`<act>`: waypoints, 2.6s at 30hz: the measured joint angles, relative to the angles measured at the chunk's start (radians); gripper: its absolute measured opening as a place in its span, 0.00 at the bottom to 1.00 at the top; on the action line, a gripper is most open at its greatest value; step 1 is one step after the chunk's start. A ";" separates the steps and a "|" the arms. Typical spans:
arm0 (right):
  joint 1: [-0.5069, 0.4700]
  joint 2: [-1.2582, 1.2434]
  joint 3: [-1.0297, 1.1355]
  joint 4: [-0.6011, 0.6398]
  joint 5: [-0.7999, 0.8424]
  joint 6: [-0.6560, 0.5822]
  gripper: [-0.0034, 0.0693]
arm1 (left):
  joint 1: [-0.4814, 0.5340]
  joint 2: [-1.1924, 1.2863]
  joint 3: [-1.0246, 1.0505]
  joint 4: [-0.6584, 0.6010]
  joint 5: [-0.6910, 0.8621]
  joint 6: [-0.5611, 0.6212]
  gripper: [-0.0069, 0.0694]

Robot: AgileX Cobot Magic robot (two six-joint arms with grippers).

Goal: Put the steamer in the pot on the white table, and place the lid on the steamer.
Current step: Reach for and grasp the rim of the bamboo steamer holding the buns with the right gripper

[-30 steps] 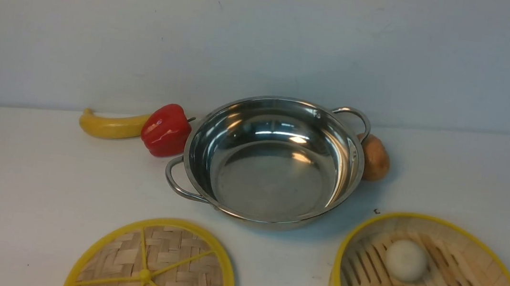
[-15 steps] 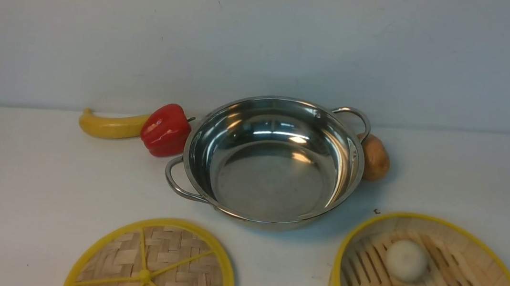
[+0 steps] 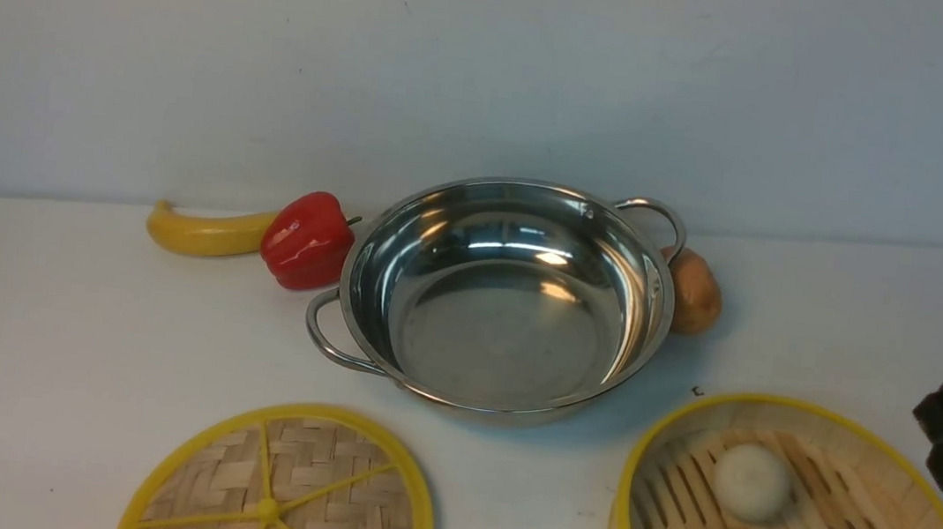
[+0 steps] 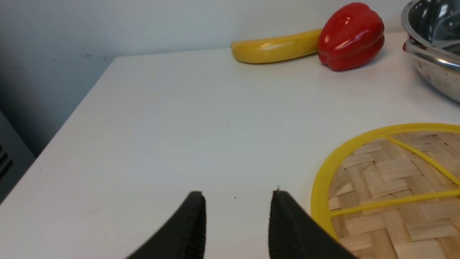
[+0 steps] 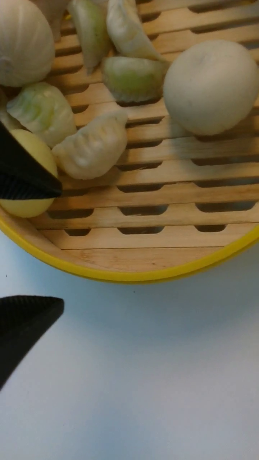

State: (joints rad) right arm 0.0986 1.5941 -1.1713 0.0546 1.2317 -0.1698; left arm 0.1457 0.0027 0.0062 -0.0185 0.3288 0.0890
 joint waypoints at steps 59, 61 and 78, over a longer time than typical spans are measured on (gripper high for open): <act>-0.069 0.349 -0.083 0.067 -0.031 -0.063 0.44 | 0.000 0.000 0.000 0.000 0.000 0.000 0.41; -0.069 0.357 -0.083 0.075 -0.027 -0.063 0.43 | 0.000 0.000 0.000 0.000 0.000 0.000 0.41; -0.070 0.359 -0.086 0.052 -0.014 -0.059 0.12 | 0.000 0.000 0.000 0.000 0.000 0.000 0.41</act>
State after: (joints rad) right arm 0.0286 1.9526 -1.2577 0.1064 1.2182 -0.2290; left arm 0.1457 0.0027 0.0062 -0.0185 0.3288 0.0890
